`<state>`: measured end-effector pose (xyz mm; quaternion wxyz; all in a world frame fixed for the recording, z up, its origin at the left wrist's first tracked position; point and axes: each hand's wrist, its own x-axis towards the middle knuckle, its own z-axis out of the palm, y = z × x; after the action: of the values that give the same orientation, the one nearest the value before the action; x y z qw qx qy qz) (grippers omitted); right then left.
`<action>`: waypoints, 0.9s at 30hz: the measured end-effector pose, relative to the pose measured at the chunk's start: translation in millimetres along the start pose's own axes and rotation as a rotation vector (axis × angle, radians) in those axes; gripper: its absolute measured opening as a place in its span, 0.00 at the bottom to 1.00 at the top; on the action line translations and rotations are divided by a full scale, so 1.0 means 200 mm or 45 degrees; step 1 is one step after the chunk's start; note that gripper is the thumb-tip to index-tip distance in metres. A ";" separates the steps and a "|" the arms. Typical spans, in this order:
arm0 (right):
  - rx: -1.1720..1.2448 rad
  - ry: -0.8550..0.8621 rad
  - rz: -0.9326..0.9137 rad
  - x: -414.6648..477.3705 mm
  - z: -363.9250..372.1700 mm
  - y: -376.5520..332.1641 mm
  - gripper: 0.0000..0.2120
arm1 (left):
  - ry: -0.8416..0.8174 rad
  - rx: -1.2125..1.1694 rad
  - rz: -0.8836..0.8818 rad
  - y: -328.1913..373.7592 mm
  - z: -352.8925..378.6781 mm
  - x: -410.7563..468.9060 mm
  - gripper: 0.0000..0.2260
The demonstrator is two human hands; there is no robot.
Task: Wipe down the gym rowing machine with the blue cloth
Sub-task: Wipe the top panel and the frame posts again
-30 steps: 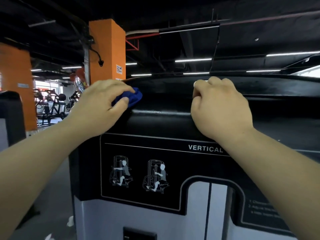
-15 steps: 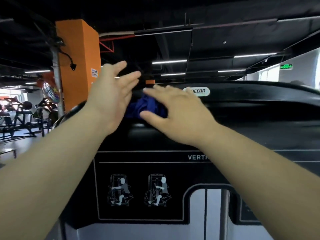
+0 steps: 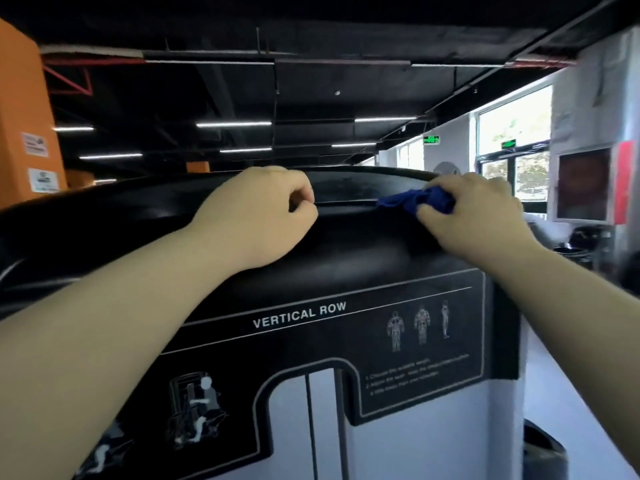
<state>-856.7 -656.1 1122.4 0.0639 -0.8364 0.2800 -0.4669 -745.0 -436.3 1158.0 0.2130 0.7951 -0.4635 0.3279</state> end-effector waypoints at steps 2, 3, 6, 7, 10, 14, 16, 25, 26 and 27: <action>-0.033 0.043 0.007 0.00 0.03 -0.03 0.18 | -0.084 0.050 0.033 0.03 0.02 0.05 0.08; -0.008 0.081 0.003 -0.01 0.05 -0.05 0.18 | -0.118 0.050 0.032 0.04 0.03 0.07 0.09; 0.190 0.224 -0.061 -0.11 0.10 -0.07 0.16 | -0.181 0.052 0.068 0.04 0.09 0.13 0.08; 0.247 0.248 -0.086 -0.14 0.11 -0.07 0.17 | -0.175 0.077 0.097 0.03 0.10 0.13 0.08; 0.288 0.252 -0.054 -0.14 0.10 -0.03 0.21 | -0.102 0.080 0.142 0.02 0.14 0.14 0.07; 0.266 0.220 0.202 0.01 0.08 -0.02 0.23 | -0.097 -0.036 0.162 -0.01 0.15 0.15 0.07; 0.227 0.217 0.213 0.01 0.10 -0.12 0.23 | -0.083 -0.068 0.175 -0.01 0.15 0.16 0.07; 0.439 0.185 -0.262 -0.18 0.11 -0.04 0.16 | -0.055 -0.057 0.167 0.00 0.17 0.15 0.06; 0.453 0.209 -0.208 -0.16 0.09 0.00 0.16 | -0.063 -0.056 0.165 0.00 0.17 0.15 0.07; 0.467 0.234 -0.154 -0.15 0.09 0.02 0.15 | -0.074 -0.057 0.161 0.00 0.16 0.14 0.07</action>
<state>-856.0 -646.9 1088.7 0.1613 -0.7799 0.1443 -0.5873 -724.5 -475.1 1156.0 0.1963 0.7685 -0.5259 0.3070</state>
